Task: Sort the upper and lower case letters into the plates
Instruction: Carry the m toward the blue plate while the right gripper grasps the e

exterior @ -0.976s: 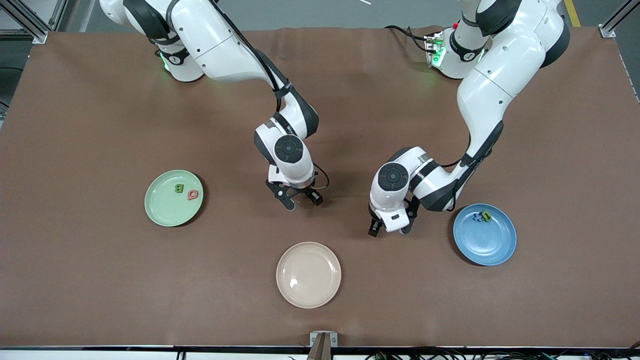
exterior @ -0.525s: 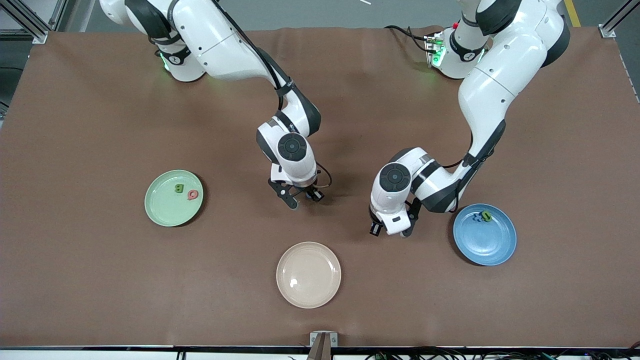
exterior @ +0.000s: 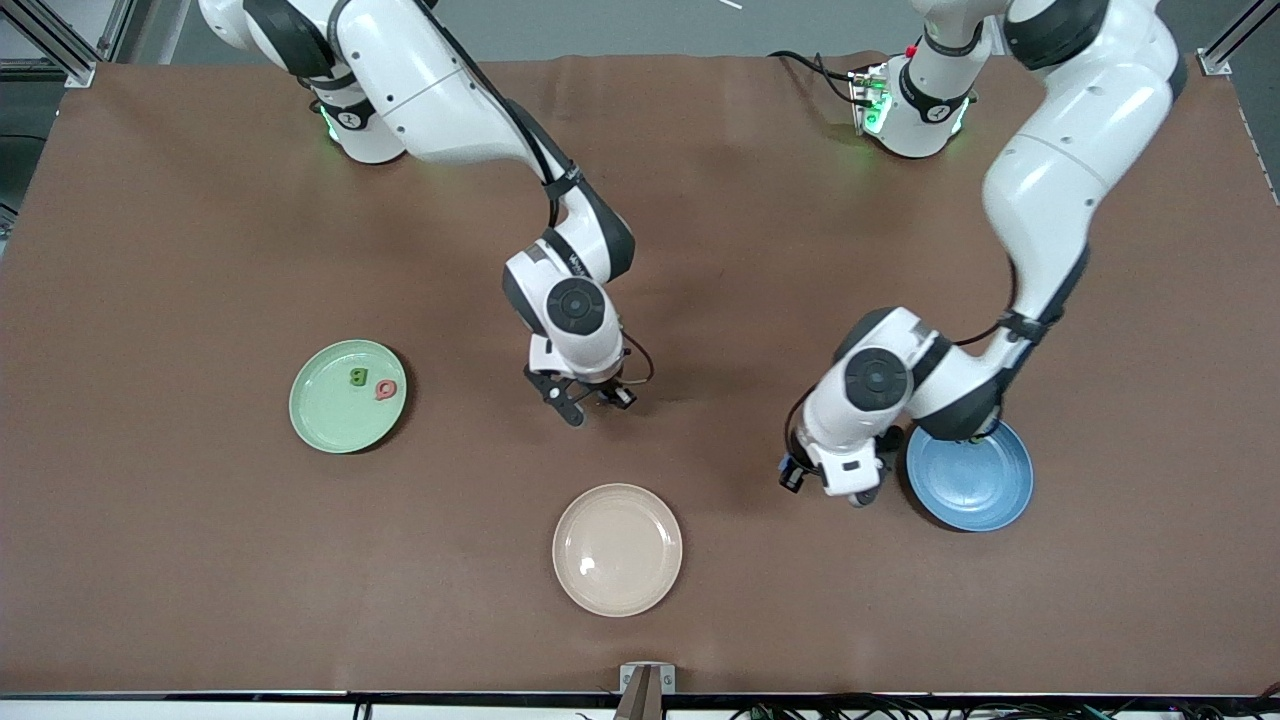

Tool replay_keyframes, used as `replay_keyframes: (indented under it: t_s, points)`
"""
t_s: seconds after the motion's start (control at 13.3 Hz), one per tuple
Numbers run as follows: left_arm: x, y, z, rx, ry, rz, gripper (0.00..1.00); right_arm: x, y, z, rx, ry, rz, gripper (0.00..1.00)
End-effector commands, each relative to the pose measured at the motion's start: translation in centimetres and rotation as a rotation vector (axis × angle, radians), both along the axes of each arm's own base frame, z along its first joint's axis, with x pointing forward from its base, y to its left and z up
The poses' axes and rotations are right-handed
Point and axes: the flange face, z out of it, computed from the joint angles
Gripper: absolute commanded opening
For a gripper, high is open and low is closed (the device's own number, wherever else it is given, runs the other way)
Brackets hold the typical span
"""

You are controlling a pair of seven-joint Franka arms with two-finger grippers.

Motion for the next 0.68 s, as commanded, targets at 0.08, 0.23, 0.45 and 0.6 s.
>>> replay_keyframes:
  t_s: [0.08,0.23,0.45,0.6]
  points:
    - [-0.9,2.6,2.7,0.06,0.06,-0.098,0.01,2.5,-9.7,7.2,-0.002,0.093,0.128,0.0]
    - [-0.3,6.7,2.3,0.087,0.073,-0.136,0.01,2.5,-17.2,9.5,0.027,0.108,0.226,0.0]
    - [-0.4,9.7,2.8,0.129,0.099,-0.241,0.01,2.1,-28.0,9.6,0.064,0.118,0.341,0.0]
    - [0.3,12.6,2.8,0.155,0.088,-0.3,0.01,1.3,-34.0,8.1,0.085,0.085,0.428,0.0]
